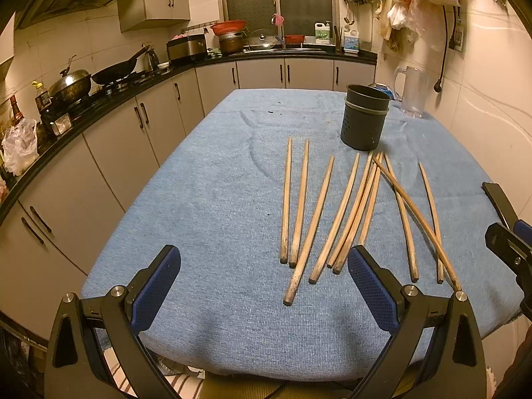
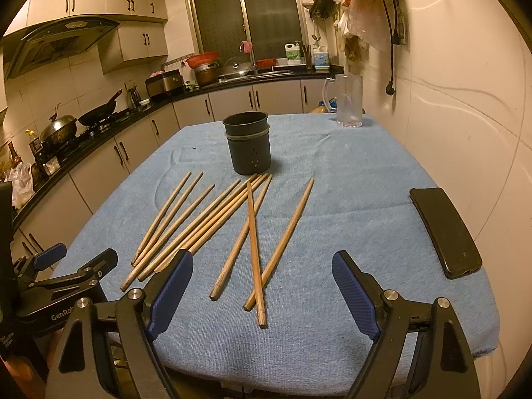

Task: Organize utensils
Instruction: 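Close the left gripper on a wooden chopstick while the right gripper grasps another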

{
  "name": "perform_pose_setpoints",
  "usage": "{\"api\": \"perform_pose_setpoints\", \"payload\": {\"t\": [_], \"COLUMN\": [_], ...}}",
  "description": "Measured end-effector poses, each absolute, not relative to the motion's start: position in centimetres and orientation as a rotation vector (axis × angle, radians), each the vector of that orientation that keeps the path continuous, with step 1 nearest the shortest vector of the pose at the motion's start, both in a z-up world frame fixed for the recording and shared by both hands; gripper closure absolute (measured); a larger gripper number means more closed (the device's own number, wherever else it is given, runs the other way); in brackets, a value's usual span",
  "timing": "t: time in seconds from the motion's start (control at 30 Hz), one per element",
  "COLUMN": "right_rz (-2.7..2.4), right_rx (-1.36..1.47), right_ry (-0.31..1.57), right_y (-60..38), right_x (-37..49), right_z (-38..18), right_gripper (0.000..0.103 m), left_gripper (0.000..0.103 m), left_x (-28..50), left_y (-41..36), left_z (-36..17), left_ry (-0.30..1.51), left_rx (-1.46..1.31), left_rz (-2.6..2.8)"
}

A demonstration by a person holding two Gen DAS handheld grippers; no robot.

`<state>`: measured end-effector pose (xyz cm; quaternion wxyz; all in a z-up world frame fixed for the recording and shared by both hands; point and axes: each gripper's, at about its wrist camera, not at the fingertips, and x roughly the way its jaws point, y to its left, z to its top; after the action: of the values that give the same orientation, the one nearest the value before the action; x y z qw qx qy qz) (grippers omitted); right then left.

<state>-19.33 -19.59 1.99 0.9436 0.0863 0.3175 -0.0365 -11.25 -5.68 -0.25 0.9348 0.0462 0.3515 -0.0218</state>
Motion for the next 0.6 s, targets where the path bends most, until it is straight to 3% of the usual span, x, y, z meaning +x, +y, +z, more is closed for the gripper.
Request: {"api": "perform_pose_setpoints", "payload": {"t": [0.4, 0.5, 0.6], "right_rz": [-0.037, -0.036, -0.022], "right_rx": [0.305, 0.321, 0.390], "right_ry": [0.746, 0.778, 0.866], "right_y": [-23.9, -25.1, -26.7], "right_x": [-13.9, -11.8, -9.2], "right_z": [3.6, 4.1, 3.2], "right_gripper": [0.023, 0.027, 0.045], "left_gripper": [0.004, 0.014, 0.038], "left_x": [-4.8, -2.1, 1.1], "left_y": [-4.9, -4.5, -4.2], "left_z": [1.5, 1.5, 0.9], "left_ry": [0.815, 0.867, 0.968], "left_rx": [0.099, 0.089, 0.053], "left_rz": [-0.152, -0.168, -0.197]}}
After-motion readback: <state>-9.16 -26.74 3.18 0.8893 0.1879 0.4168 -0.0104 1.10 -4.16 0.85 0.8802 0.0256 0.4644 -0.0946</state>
